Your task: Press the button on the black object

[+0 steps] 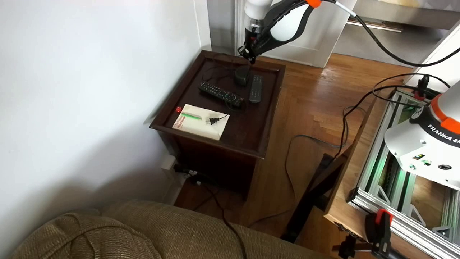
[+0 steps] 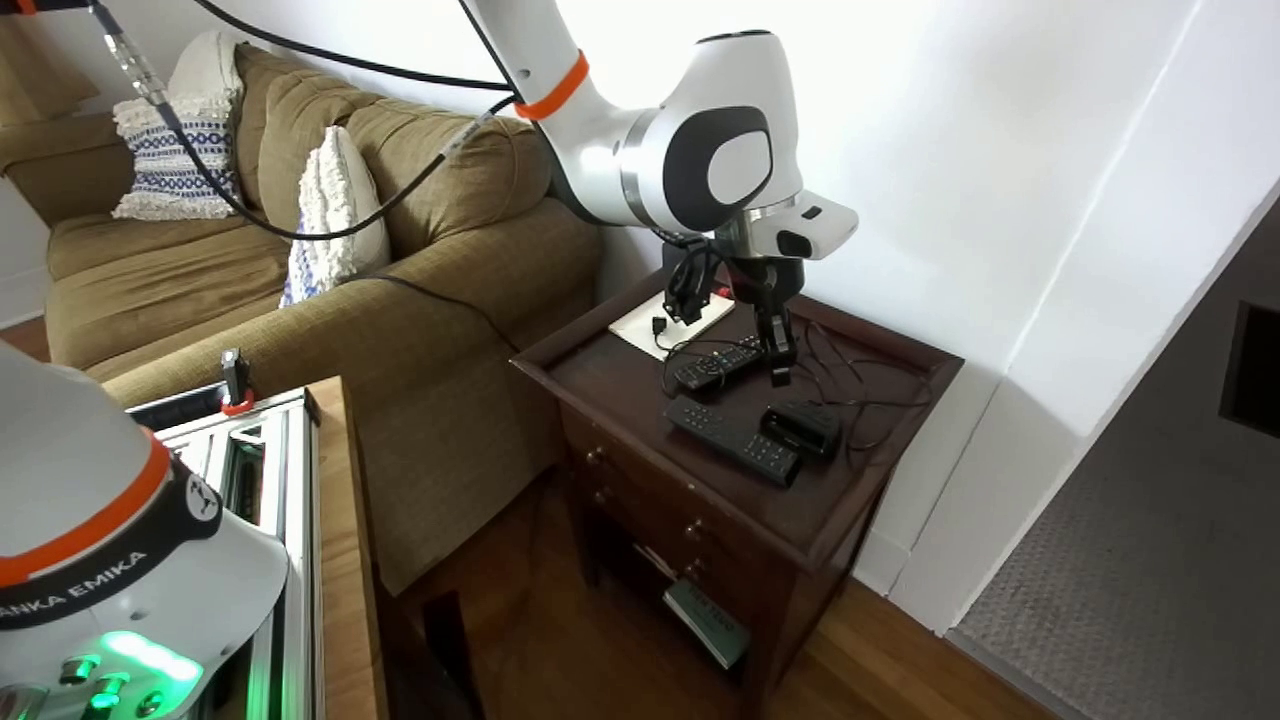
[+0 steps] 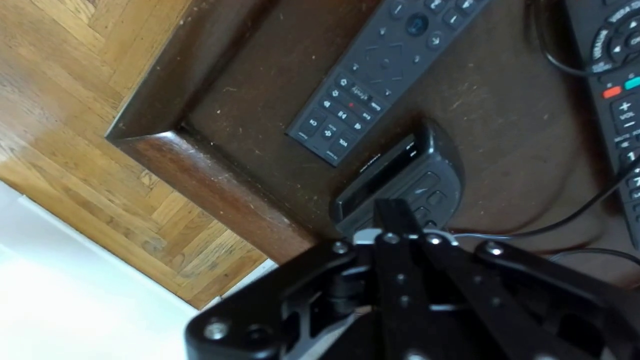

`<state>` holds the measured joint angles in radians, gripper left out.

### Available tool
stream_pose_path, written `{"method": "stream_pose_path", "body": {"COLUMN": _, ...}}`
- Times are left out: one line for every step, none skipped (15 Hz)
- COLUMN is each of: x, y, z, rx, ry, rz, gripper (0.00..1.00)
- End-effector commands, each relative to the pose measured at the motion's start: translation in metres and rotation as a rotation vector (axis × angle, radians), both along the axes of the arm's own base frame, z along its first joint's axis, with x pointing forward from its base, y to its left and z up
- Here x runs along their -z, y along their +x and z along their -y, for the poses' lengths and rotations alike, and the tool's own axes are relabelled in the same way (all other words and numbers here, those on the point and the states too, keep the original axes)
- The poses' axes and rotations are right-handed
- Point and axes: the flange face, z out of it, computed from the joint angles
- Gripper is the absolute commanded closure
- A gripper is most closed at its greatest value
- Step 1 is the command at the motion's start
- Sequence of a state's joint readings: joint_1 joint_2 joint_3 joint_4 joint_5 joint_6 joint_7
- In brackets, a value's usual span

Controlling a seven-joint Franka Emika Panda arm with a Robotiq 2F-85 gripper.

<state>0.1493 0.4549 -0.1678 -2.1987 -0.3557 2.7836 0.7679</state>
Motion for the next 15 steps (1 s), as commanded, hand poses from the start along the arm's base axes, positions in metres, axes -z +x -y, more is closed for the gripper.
{"method": "stream_pose_path", "body": {"x": -0.001, "y": 0.0, "z": 0.0, "rx": 0.0, "ry": 0.0, "rz": -0.001, "gripper": 0.99}}
{"method": "stream_pose_path", "body": {"x": 0.004, "y": 0.005, "z": 0.0, "rx": -0.002, "ry": 0.002, "rz": 0.017, "gripper": 1.0}}
{"method": "stream_pose_path", "body": {"x": 0.007, "y": 0.008, "z": 0.001, "rx": -0.002, "ry": -0.001, "rz": 0.024, "gripper": 1.0}}
{"method": "stream_pose_path", "body": {"x": 0.008, "y": 0.011, "z": 0.002, "rx": -0.004, "ry": -0.01, "rz": 0.034, "gripper": 1.0}}
{"method": "stream_pose_path", "body": {"x": 0.01, "y": 0.015, "z": 0.001, "rx": -0.002, "ry": -0.014, "rz": 0.039, "gripper": 1.0}}
{"method": "stream_pose_path", "body": {"x": 0.012, "y": 0.017, "z": 0.001, "rx": -0.006, "ry": -0.022, "rz": 0.045, "gripper": 1.0}}
{"method": "stream_pose_path", "body": {"x": 0.016, "y": 0.019, "z": 0.0, "rx": -0.013, "ry": -0.029, "rz": 0.041, "gripper": 1.0}}
{"method": "stream_pose_path", "body": {"x": 0.019, "y": 0.02, "z": -0.001, "rx": -0.019, "ry": -0.038, "rz": 0.038, "gripper": 1.0}}
{"method": "stream_pose_path", "body": {"x": 0.022, "y": 0.021, "z": -0.002, "rx": -0.022, "ry": -0.044, "rz": 0.034, "gripper": 1.0}}
{"method": "stream_pose_path", "body": {"x": 0.026, "y": 0.022, "z": -0.004, "rx": -0.029, "ry": -0.051, "rz": 0.035, "gripper": 1.0}}
{"method": "stream_pose_path", "body": {"x": 0.028, "y": 0.023, "z": -0.006, "rx": -0.034, "ry": -0.056, "rz": 0.034, "gripper": 1.0}}
{"method": "stream_pose_path", "body": {"x": 0.031, "y": 0.025, "z": -0.007, "rx": -0.038, "ry": -0.062, "rz": 0.035, "gripper": 1.0}}
{"method": "stream_pose_path", "body": {"x": 0.034, "y": 0.027, "z": -0.008, "rx": -0.043, "ry": -0.069, "rz": 0.035, "gripper": 1.0}}
{"method": "stream_pose_path", "body": {"x": 0.036, "y": 0.028, "z": -0.008, "rx": -0.045, "ry": -0.075, "rz": 0.035, "gripper": 1.0}}
{"method": "stream_pose_path", "body": {"x": 0.039, "y": 0.029, "z": -0.007, "rx": -0.047, "ry": -0.083, "rz": 0.035, "gripper": 1.0}}
